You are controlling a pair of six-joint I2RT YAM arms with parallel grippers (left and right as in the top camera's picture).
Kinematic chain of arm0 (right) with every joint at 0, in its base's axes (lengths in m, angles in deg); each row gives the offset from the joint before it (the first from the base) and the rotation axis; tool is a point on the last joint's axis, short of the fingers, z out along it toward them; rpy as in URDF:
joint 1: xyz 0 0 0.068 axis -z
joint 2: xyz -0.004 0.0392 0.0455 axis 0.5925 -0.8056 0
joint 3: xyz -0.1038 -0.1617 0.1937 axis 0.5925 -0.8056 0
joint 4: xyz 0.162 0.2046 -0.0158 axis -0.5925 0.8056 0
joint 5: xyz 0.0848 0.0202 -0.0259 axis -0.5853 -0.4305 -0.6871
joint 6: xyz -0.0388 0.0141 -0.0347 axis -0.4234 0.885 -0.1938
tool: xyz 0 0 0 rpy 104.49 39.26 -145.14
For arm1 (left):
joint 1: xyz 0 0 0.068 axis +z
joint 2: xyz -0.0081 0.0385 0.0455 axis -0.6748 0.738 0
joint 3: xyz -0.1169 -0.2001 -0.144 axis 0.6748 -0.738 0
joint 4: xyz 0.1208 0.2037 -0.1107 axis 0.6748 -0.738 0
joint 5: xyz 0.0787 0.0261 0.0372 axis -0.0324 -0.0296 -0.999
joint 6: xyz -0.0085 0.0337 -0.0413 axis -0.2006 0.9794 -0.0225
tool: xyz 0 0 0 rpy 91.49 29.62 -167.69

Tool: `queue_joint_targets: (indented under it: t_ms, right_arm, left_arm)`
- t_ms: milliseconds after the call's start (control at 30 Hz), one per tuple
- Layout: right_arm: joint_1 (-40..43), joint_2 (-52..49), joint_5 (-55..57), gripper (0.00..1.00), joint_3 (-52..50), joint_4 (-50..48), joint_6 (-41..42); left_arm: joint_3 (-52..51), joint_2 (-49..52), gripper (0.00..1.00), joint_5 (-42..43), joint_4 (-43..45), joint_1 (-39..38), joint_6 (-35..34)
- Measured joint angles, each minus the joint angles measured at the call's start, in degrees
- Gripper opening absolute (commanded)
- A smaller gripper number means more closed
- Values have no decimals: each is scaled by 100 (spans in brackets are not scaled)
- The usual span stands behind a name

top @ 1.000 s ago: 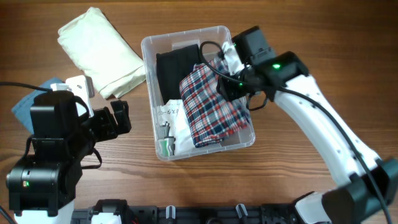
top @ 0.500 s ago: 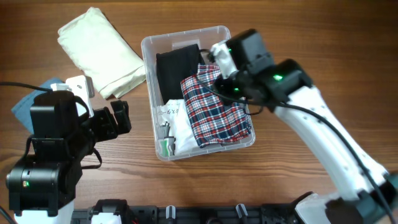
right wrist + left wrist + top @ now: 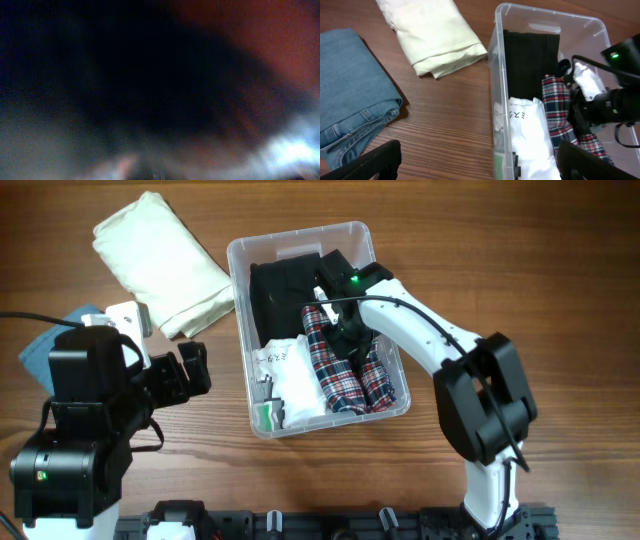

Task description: Pack container

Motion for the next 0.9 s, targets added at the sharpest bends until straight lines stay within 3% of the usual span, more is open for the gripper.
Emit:
queue_joint_targets:
  t_ms: [67,233,333,533,700,900]
  right_arm:
    - [-11,313,243,4,35,-85,4]
    - [-2,2249,625,4,382,-555,63]
    - [-2,2732,651,4,525,-428,15]
    - [162,1604,678,4,411,-1014,-114]
    - [927,662,634,4,385,-1491,9]
    - [1480,448,514,4,376,-1355,173]
  left_arm:
    - [0,0,100,0,2,0,2]
    - [0,0,100,2,0,0,2]
    - [0,0,100,2,2,0,2]
    - [0,0,100,2,0,0,0]
    - [0,0,100,4,-15,0,0]
    - [0,0,100,2,-17,0,0]
